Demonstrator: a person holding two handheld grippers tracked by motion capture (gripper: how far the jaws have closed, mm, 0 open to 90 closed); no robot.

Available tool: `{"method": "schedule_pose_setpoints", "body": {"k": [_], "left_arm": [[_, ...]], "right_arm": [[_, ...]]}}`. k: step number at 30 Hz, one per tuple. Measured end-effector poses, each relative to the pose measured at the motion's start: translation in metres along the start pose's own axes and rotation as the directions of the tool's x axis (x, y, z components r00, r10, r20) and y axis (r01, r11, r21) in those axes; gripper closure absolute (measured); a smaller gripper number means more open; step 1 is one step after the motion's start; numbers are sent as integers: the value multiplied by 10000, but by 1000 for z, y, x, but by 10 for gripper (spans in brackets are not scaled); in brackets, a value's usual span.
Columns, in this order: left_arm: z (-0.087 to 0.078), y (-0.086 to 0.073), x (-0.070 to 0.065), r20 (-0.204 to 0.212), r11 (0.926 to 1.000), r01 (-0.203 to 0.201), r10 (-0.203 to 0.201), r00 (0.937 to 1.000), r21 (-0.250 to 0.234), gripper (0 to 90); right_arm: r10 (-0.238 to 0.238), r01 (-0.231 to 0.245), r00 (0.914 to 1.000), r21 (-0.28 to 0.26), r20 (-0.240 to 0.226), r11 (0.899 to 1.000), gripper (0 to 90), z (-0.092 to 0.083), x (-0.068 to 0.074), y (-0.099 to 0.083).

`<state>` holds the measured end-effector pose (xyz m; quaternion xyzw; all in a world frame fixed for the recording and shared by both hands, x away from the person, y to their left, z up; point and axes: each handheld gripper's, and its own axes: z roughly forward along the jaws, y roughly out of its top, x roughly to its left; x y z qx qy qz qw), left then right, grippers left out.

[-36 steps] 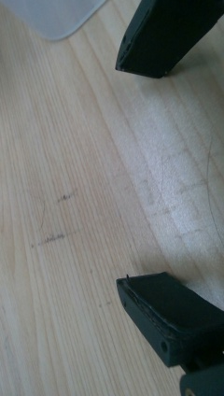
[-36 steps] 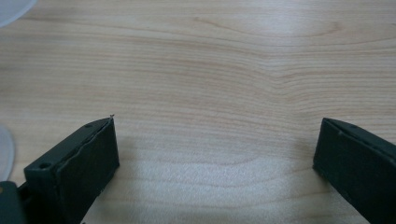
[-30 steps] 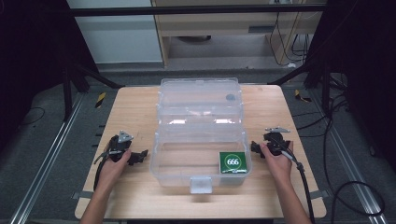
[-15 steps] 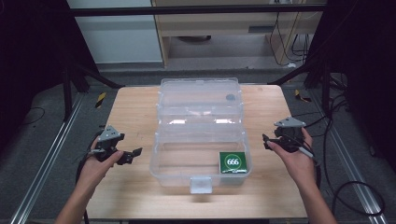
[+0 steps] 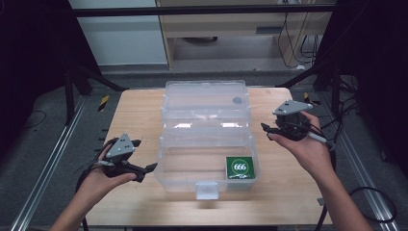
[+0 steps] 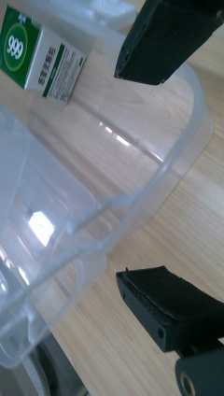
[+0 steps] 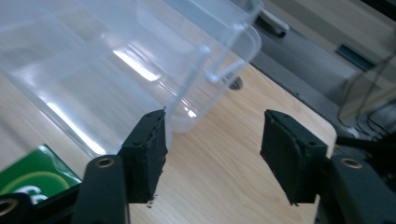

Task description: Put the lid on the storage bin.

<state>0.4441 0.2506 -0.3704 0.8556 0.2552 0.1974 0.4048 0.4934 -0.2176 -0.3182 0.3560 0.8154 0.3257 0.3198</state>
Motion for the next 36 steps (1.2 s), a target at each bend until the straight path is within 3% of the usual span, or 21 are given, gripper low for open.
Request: {"method": "schedule_pose_setpoints", "body": {"k": [3, 5, 8, 11, 14, 17, 19, 23, 25, 32, 36], "left_arm": [[1, 5, -6, 15, 9998, -212, 212, 9998, 35, 41], [5, 9, -14, 204, 9992, -351, 348, 9992, 166, 43], [6, 13, -24, 393, 9978, -561, 547, 9977, 354, 83], [7, 18, -32, 650, 9980, -573, 555, 9963, 256, 92], [8, 23, -37, 632, 9956, -898, 879, 9941, 271, 102], [9, 24, -38, 792, 9970, -745, 727, 9942, 200, 96], [12, 23, -40, 999, 9940, -991, 942, 9905, 453, 93], [15, 24, -43, 1076, 9929, -1073, 1012, 9890, 522, 93], [18, 26, -44, 1257, 9932, -1037, 965, 9874, 522, 94], [28, 27, -50, 1405, 9876, -1373, 1257, 9821, 761, 68], [35, 28, -52, 1609, 9840, -1531, 1372, 9774, 909, 68]], "right_arm": [[-218, 214, 9993, -131, -289, 9997, 423, 1, 3, 9], [-589, 574, 9963, -252, -634, 9980, 464, 4, 6, 21], [-704, 680, 9939, -306, -849, 9972, 508, 7, 9, 31], [-814, 769, 9905, -437, -1112, 9961, 546, 11, 12, 39], [-1179, 1127, 9850, -479, -1257, 9925, 579, 14, 14, 48], [-1349, 1287, 9818, -534, -1339, 9902, 592, 16, 16, 53], [-1510, 1446, 9787, -554, -1392, 9879, 581, 20, 20, 57], [-1633, 1546, 9724, -639, -1669, 9859, 568, 25, 24, 60], [-1898, 1824, 9620, -552, -1961, 9817, 528, 31, 27, 65], [-2144, 2147, 9554, -208, -2032, 9764, 388, 49, 29, 74], [-2397, 2481, 9485, 150, -2072, 9686, 378, 62, 31, 78]]}}
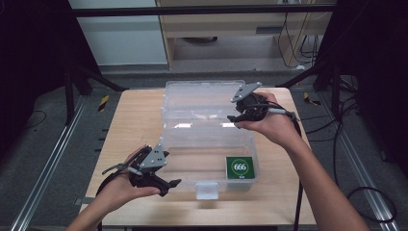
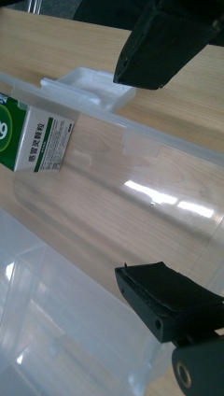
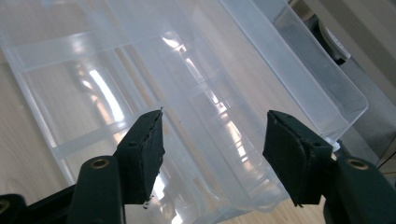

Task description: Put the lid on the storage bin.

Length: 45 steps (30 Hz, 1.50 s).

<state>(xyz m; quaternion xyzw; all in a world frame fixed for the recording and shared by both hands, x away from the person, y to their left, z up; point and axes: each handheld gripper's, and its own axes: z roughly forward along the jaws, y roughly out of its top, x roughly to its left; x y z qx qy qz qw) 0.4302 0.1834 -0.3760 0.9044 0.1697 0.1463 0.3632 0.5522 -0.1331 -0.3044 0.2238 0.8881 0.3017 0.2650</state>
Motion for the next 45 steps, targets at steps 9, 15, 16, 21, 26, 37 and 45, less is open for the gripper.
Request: {"method": "schedule_pose_setpoints", "body": {"k": [9, 15, 16, 21, 26, 37, 45], "left_arm": [[8, -1, -3, 379, 9982, -314, 295, 9988, 515, 131], [17, -5, -1, 771, 9975, -272, 221, 9968, 657, 212], [18, -6, -2, 796, 9970, -319, 262, 9965, 712, 226], [22, -6, -3, 956, 9959, -429, 352, 9948, 796, 283], [27, -6, -5, 1101, 9933, -457, 339, 9933, 1059, 325], [39, -9, -8, 1376, 9828, -930, 711, 9879, 1594, 457], [42, -13, -7, 1487, 9697, -1251, 948, 9843, 2100, 580]], "right_arm": [[-528, 542, 9981, 453, -330, 9975, 446, 16, -3, 4], [-1121, 1179, 9907, 757, -768, 9901, 566, 22, -1, 4], [-1124, 1185, 9905, 777, -786, 9899, 576, 23, 0, 4], [-1422, 1504, 9851, 839, -966, 9851, 628, 25, 1, 5], [-1532, 1617, 9831, 826, -1001, 9834, 664, 25, 0, 5], [-1896, 2011, 9759, 1086, -1077, 9735, 721, 25, -2, 9], [-2095, 2242, 9705, 1272, -1195, 9662, 730, 27, -2, 12]]}}
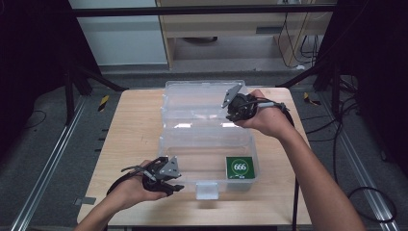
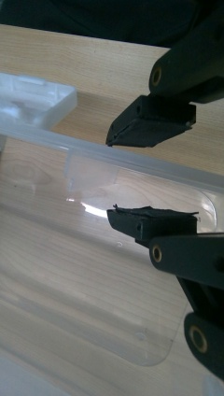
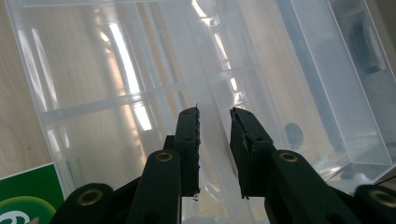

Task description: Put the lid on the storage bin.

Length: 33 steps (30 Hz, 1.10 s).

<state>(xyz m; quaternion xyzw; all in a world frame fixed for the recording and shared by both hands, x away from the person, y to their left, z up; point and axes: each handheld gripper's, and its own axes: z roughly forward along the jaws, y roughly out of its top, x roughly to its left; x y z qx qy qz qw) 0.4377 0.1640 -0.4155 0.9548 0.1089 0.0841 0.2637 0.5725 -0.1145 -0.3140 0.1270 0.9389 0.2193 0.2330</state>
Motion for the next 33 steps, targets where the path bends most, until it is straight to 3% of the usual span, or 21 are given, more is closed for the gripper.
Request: {"method": "schedule_pose_setpoints", "body": {"k": [3, 10, 19, 24, 33], "left_arm": [[-1, -1, 1, -109, 10000, -47, 47, 9999, 43, 653], [0, 1, 3, 226, 9999, -74, 71, 9997, 134, 784], [0, 1, 7, -2, 9998, 12, -11, 10000, 210, 784], [2, 3, 9, -144, 9998, 104, -102, 9998, 141, 781], [3, 3, 9, -256, 9996, 265, -264, 9993, 35, 774]], "right_arm": [[-104, 104, 9999, 80, -35, 9999, 735, 0, 0, 1], [-526, 531, 9985, 457, -129, 9975, 757, 0, -1, 5], [-1130, 1137, 9935, 820, -129, 9901, 788, 2, -2, 10], [-1738, 1751, 9845, 1137, -215, 9780, 819, 4, -5, 14], [-2059, 2097, 9777, 1334, -417, 9686, 853, 2, -4, 19]]}}
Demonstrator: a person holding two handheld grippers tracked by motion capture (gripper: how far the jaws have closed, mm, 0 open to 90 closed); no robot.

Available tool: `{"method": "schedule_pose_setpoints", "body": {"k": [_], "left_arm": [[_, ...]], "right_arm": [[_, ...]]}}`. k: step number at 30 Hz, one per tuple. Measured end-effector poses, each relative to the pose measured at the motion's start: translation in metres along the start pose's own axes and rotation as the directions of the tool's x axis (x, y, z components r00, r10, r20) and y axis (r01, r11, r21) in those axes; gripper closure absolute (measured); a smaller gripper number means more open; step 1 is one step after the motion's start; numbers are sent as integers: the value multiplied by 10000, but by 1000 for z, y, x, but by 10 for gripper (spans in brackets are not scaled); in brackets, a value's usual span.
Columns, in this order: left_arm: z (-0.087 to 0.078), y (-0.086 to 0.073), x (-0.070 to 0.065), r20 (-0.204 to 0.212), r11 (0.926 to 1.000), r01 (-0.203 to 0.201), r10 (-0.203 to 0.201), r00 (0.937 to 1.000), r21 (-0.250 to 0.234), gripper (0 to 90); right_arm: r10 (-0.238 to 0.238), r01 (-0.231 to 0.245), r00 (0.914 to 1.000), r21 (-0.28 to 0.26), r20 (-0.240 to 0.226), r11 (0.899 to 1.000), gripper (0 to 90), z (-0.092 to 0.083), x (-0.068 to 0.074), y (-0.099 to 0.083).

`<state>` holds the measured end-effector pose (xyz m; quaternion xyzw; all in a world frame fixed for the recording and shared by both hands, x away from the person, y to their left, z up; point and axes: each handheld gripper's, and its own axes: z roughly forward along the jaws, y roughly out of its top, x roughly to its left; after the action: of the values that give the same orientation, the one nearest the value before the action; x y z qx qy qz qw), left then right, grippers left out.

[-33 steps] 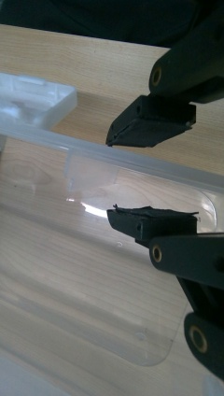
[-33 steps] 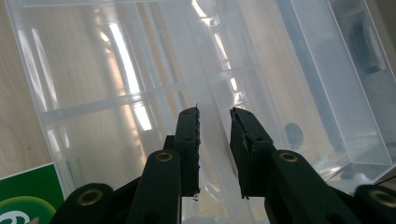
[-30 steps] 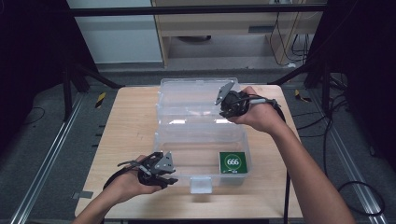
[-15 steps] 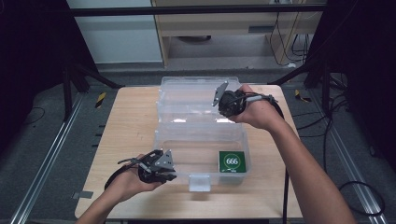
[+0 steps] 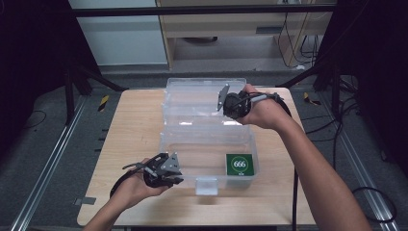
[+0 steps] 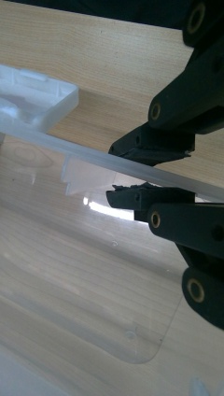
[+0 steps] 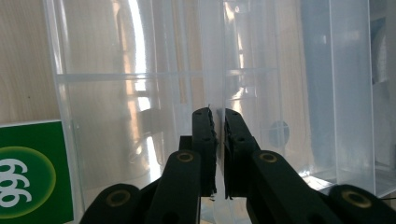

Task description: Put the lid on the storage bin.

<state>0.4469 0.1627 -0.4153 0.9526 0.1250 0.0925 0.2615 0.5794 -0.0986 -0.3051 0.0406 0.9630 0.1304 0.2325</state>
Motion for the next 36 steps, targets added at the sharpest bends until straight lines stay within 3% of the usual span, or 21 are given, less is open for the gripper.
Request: {"method": "schedule_pose_setpoints", "body": {"k": [15, 36], "left_arm": [[1, 1, -3, -222, 10000, 50, -50, 9997, -11, 764], [2, 1, -5, -409, 10000, -22, 22, 9992, -17, 755]], "right_arm": [[-293, 295, 9995, -217, 94, 9993, 869, -11, 12, 1], [-499, 541, 9972, -778, 554, 9955, 867, -29, 41, -3]]}}
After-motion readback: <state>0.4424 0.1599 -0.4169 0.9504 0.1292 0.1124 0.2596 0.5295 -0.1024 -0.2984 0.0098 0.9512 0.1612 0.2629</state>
